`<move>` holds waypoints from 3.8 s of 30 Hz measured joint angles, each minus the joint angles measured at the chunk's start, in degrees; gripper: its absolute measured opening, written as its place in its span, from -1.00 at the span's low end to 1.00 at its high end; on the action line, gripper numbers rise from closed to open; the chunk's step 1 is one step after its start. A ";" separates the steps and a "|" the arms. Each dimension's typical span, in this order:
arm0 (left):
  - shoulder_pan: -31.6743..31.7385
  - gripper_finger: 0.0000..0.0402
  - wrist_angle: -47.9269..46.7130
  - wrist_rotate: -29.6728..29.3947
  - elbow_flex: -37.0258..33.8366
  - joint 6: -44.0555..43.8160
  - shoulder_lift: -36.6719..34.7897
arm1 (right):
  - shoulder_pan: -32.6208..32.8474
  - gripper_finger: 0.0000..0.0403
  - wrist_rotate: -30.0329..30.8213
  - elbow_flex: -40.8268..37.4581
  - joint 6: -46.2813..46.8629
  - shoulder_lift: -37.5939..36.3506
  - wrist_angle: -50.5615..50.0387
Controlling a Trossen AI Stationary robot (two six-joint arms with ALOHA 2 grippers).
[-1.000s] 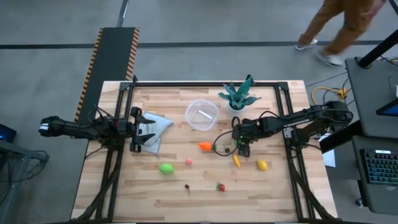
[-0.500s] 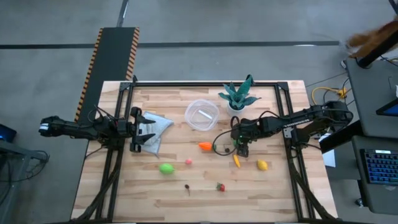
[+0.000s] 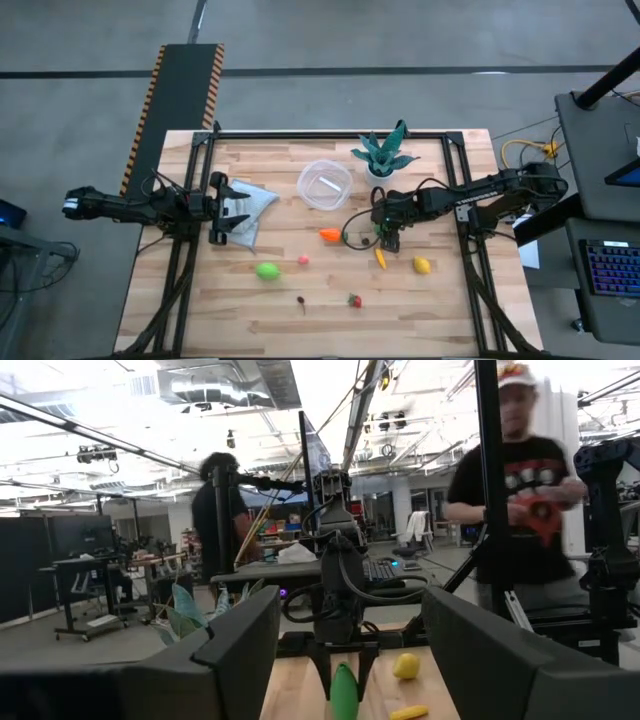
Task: Pick and placing Produce into tupperware
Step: Put the green corn into the transparent container
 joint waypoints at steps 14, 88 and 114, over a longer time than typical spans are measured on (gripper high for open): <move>0.00 0.15 0.00 0.00 0.00 0.00 0.00 | 0.00 0.00 -0.03 0.91 0.02 -0.02 -0.01; -0.01 0.15 0.15 0.04 -0.17 0.00 -0.42 | -16.33 0.00 1.80 41.13 -25.12 27.08 -6.40; -0.02 0.15 0.11 0.04 -0.17 0.00 -0.42 | -15.89 0.00 -5.01 36.98 -23.56 27.12 -2.46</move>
